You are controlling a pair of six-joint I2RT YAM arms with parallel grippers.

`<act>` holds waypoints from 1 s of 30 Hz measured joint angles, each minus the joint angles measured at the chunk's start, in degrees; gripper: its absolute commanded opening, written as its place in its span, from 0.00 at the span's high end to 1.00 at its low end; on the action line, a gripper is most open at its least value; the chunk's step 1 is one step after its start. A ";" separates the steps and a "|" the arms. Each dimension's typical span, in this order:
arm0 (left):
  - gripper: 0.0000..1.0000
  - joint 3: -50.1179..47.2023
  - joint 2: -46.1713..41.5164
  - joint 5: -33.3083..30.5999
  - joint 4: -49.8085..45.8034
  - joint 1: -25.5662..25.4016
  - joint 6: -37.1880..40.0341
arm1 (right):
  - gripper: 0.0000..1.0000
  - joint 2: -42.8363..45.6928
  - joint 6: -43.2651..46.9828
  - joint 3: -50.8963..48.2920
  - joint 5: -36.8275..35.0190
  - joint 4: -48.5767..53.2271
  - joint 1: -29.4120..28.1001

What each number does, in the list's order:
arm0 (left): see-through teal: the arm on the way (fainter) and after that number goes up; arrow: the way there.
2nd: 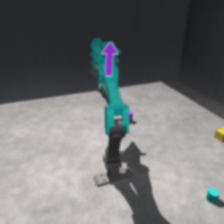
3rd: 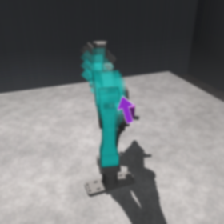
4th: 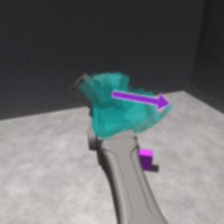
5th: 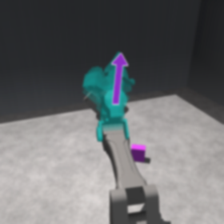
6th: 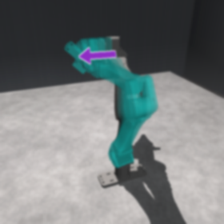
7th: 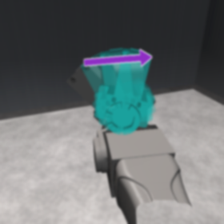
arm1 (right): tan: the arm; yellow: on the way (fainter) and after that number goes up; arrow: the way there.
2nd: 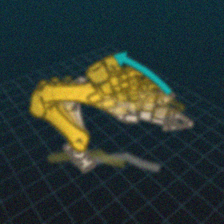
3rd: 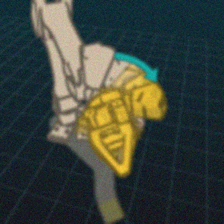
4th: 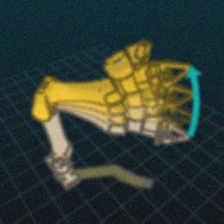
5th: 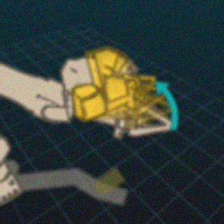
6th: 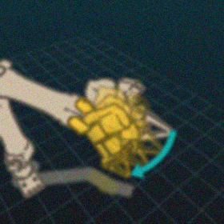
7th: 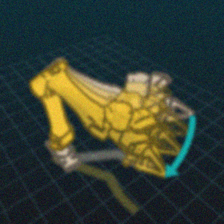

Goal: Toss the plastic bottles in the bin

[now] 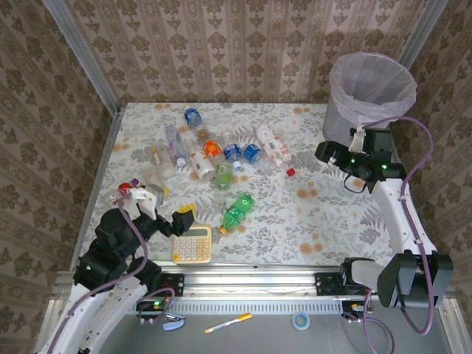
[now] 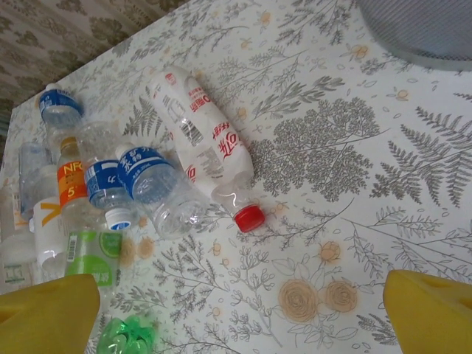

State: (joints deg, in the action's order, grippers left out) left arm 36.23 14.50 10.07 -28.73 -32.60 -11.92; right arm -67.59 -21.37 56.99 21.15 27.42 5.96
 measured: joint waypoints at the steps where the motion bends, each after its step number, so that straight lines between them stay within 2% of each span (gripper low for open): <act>1: 0.00 0.00 0.00 -0.02 -0.02 0.00 0.00 | 0.00 -0.13 0.13 -0.13 0.00 -0.07 -0.50; 12: 0.00 0.00 0.00 0.00 -0.02 0.00 0.13 | 0.00 -9.09 1.86 0.74 -1.53 0.00 -8.20; 19: 0.00 0.00 0.00 0.00 -0.02 0.00 0.15 | 0.00 -19.34 4.70 6.71 -5.29 0.79 -14.03; 30: 0.00 0.00 0.00 0.02 0.00 0.00 0.15 | 0.04 -30.86 8.44 17.16 -10.14 4.02 -21.35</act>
State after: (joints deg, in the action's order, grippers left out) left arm 36.23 14.50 10.09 -28.73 -32.60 -11.77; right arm -98.45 -12.93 74.15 11.00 31.44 -15.40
